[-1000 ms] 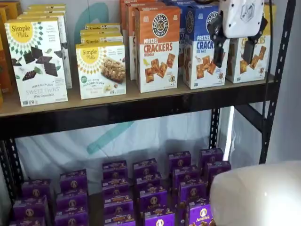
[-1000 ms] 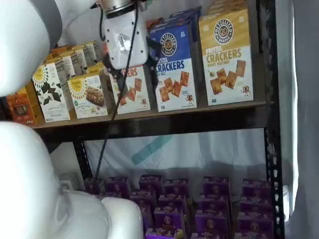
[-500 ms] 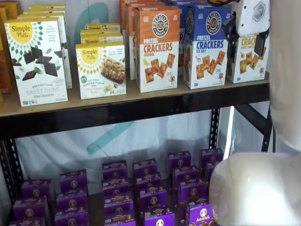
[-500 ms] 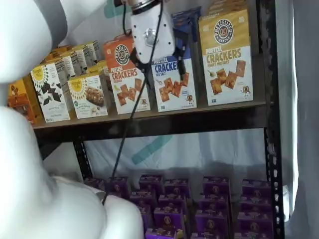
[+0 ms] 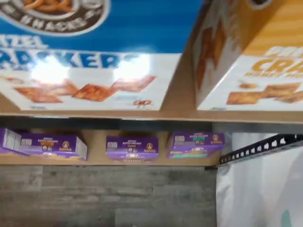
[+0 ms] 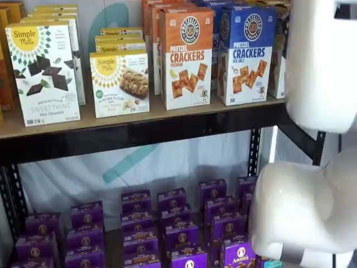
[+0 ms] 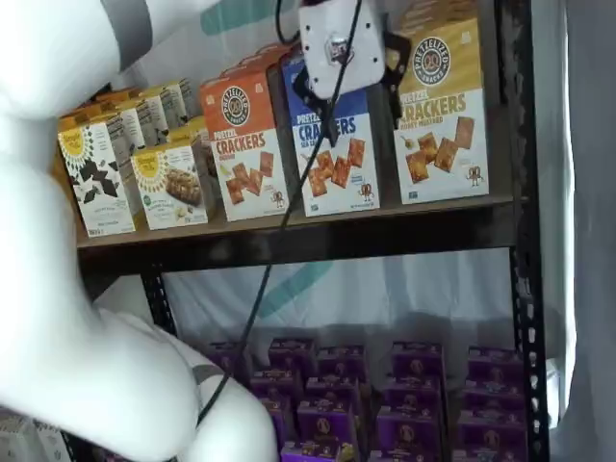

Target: Retrieve the yellow and white box located on the top shelf, the sixth one from the left

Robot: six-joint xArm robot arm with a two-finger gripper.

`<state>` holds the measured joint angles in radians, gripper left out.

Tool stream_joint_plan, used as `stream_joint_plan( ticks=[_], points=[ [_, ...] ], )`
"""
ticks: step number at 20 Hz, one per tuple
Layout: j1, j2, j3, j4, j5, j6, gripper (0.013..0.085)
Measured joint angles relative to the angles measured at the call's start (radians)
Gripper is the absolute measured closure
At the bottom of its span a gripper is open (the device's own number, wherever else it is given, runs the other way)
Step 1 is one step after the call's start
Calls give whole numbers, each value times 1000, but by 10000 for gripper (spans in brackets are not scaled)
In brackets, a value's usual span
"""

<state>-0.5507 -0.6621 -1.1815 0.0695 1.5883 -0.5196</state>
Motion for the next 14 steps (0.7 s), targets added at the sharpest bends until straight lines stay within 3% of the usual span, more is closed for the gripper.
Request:
stream_joint_plan(
  ticks=[7, 14],
  points=[
    [-100, 75, -86, 59, 4, -93, 130],
    [-134, 116, -144, 92, 35, -122, 130]
  ],
)
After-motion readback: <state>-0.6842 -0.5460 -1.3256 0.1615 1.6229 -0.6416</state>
